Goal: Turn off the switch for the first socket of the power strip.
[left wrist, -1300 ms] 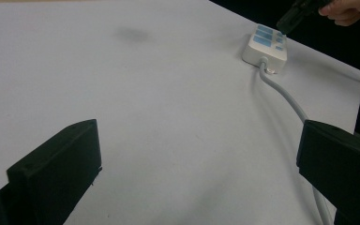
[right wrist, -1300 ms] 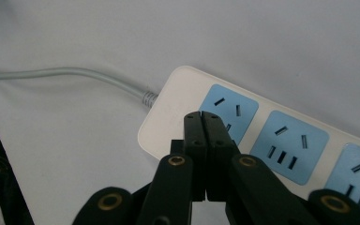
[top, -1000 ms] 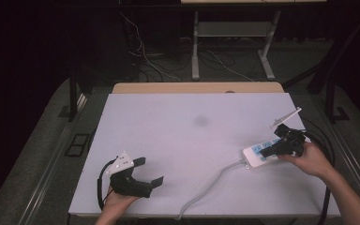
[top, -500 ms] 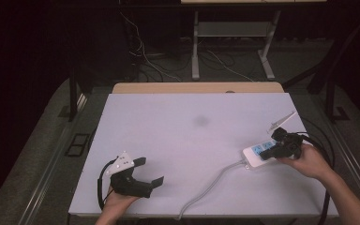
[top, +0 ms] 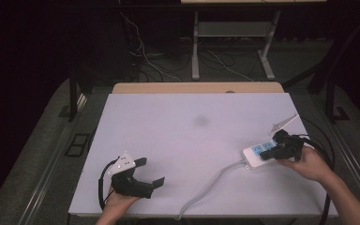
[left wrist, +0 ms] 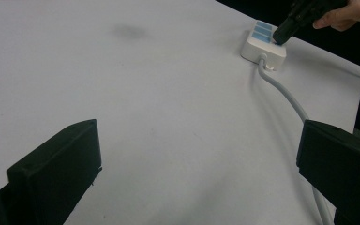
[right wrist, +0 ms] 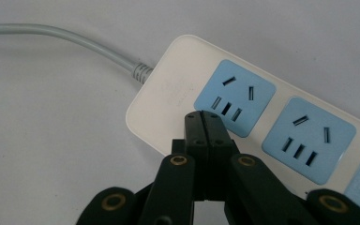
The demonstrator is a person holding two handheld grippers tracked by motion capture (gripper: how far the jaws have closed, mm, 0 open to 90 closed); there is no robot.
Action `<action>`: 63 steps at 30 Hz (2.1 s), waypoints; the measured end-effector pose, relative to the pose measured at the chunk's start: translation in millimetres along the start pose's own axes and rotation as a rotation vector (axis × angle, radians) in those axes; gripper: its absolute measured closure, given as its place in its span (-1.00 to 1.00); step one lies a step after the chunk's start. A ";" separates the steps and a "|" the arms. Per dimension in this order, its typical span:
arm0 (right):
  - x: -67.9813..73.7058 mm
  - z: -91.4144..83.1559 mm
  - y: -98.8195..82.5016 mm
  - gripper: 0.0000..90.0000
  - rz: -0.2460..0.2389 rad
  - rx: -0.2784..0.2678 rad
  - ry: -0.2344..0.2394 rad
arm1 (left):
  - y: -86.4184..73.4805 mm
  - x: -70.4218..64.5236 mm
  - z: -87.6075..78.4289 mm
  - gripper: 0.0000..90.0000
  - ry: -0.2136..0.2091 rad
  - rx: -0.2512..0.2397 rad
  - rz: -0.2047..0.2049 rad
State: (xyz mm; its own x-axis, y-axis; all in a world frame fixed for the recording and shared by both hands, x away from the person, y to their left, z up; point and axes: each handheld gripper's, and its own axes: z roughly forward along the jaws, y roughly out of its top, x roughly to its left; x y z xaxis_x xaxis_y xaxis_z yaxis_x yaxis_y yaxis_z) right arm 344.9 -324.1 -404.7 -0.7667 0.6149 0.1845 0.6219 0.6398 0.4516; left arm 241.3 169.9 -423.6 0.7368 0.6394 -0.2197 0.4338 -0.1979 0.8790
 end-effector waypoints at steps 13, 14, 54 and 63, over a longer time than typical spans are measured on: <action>0.5 0.7 -2.0 1.00 -0.001 -0.013 -0.003 | -0.5 0.5 1.6 -1.00 -0.003 0.010 0.000; 0.5 0.7 -2.0 1.00 -0.001 -0.013 -0.003 | -0.5 0.4 1.6 -1.00 -0.002 0.011 0.001; 10.1 -31.7 19.8 1.00 -0.032 -0.054 -0.020 | -0.3 0.6 -0.4 -1.00 -0.004 -0.003 -0.006; 13.2 -43.7 16.4 0.81 -0.001 -0.105 -0.040 | -0.1 -0.2 -1.0 -1.00 -0.006 -0.005 -0.006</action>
State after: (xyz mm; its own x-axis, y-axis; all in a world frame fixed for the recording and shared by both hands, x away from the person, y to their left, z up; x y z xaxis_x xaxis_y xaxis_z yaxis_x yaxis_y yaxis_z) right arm 338.0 -325.7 -356.6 -0.7593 0.6331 0.1503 0.5992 0.5903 0.5408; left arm 240.6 170.6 -423.2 0.7375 0.6360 -0.2272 0.4354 -0.1905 0.8799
